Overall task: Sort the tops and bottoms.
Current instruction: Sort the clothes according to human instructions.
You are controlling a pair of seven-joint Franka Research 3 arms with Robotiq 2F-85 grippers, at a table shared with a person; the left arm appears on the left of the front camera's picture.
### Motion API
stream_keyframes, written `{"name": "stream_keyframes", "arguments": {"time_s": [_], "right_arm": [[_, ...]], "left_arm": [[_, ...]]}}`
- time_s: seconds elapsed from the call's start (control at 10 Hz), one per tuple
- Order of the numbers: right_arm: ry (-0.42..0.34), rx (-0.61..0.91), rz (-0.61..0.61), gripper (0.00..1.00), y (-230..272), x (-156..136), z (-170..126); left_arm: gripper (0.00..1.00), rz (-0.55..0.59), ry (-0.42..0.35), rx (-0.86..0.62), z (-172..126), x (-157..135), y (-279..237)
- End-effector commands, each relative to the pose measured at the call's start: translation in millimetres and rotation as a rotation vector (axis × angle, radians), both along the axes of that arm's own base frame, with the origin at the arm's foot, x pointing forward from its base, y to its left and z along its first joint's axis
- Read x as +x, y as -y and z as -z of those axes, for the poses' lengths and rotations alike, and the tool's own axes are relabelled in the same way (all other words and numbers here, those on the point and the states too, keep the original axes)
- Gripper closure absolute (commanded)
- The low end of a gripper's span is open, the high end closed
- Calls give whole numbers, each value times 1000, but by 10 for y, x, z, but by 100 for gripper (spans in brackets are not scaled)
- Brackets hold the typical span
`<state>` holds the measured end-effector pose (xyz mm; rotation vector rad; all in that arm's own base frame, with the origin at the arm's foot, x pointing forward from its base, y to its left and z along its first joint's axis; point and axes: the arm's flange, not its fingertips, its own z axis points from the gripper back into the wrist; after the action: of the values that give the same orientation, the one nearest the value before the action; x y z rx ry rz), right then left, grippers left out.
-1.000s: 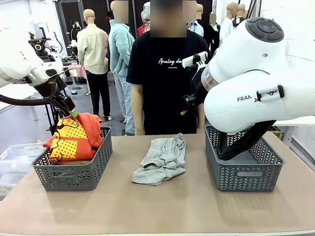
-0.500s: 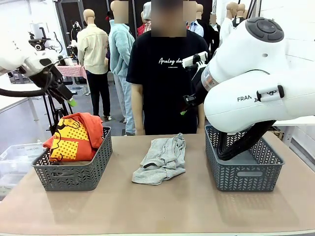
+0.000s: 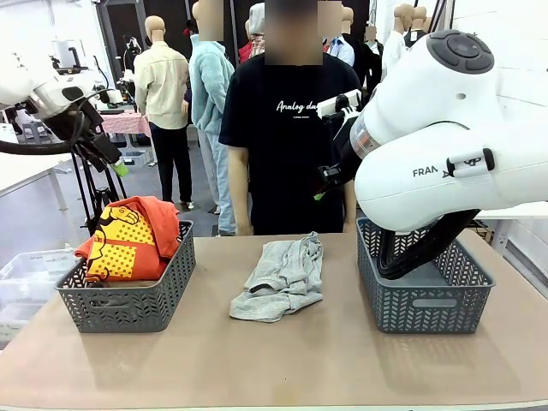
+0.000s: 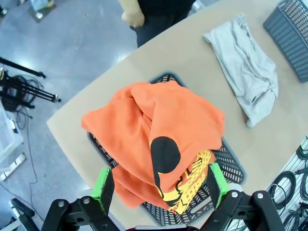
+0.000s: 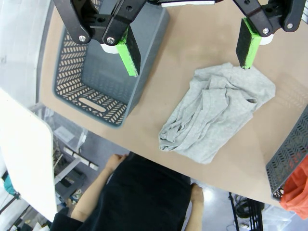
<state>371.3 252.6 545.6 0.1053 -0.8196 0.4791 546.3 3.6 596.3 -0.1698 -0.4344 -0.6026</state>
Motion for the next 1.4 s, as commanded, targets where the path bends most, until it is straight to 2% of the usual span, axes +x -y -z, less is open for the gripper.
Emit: {"name": "stream_keyframes", "arguments": {"time_s": [0.0, 1.3], "right_arm": [[5, 7, -8, 0, 7, -2, 29], [5, 7, -8, 0, 7, -2, 29]], "left_arm": [[0, -15, 39, -9, 64, -19, -7], [0, -15, 39, -9, 64, -19, -7]]}}
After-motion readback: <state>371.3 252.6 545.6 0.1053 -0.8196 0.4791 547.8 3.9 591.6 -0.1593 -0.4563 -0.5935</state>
